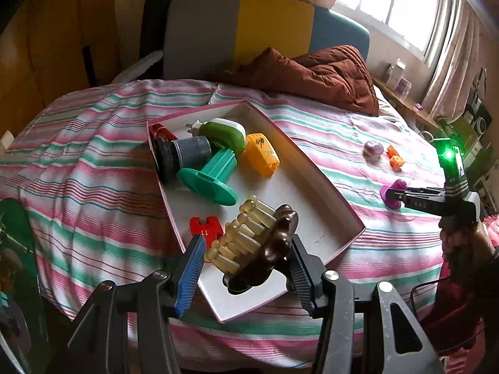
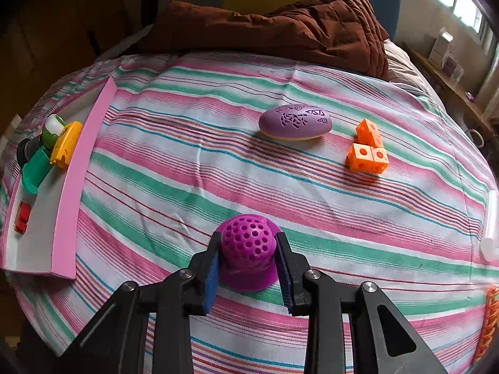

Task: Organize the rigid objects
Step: 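Lower the brown spiky toy into the tray and open the left tool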

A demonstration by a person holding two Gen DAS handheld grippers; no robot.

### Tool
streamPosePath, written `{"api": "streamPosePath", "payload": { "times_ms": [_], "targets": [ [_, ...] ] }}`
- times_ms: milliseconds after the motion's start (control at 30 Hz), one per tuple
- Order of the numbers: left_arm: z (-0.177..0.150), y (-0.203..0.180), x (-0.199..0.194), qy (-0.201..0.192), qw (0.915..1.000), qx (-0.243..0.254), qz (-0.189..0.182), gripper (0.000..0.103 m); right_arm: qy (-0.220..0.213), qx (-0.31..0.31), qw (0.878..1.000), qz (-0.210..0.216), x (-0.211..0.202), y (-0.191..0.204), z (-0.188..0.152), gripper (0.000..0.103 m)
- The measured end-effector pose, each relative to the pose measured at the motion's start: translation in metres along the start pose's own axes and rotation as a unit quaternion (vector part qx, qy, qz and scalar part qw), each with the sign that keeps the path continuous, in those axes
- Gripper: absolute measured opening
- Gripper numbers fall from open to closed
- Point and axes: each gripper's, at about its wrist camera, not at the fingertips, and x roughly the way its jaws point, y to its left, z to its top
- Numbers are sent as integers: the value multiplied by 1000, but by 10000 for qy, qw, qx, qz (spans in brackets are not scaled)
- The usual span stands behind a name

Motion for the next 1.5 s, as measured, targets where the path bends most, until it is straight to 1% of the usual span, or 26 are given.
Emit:
{"api": "streamPosePath", "payload": {
  "times_ms": [400, 567, 633, 800, 1033, 1233, 1367, 1500],
  "targets": [
    [-5, 1, 17, 231, 9997, 32, 91, 54, -1, -12, 10000, -4, 0, 1, 0, 33],
    [-9, 4, 24, 340, 9992, -11, 190, 54, -5, -24, 10000, -17, -1, 2, -1, 33],
    [-11, 7, 25, 350, 9992, -83, 152, 54, -4, -27, 10000, -19, -1, 2, 0, 33],
    [-12, 7, 20, 265, 9995, -64, 146, 55, -1, -18, 10000, -42, -1, 1, -1, 33],
    [-5, 8, 4, 23, 9998, -111, 134, 55, -20, 4, 10000, -58, -2, 0, -1, 33],
    [3, 14, -12, -261, 9986, -183, 424, 55, -58, 116, 9999, -63, -3, -5, -1, 33],
    [6, 16, -21, -407, 9973, -138, 601, 55, -14, 134, 9999, -67, -2, -4, -3, 33],
    [6, 20, -25, -463, 9969, -195, 605, 55, -18, 213, 9998, -33, -4, -6, -2, 33]
  ]
}}
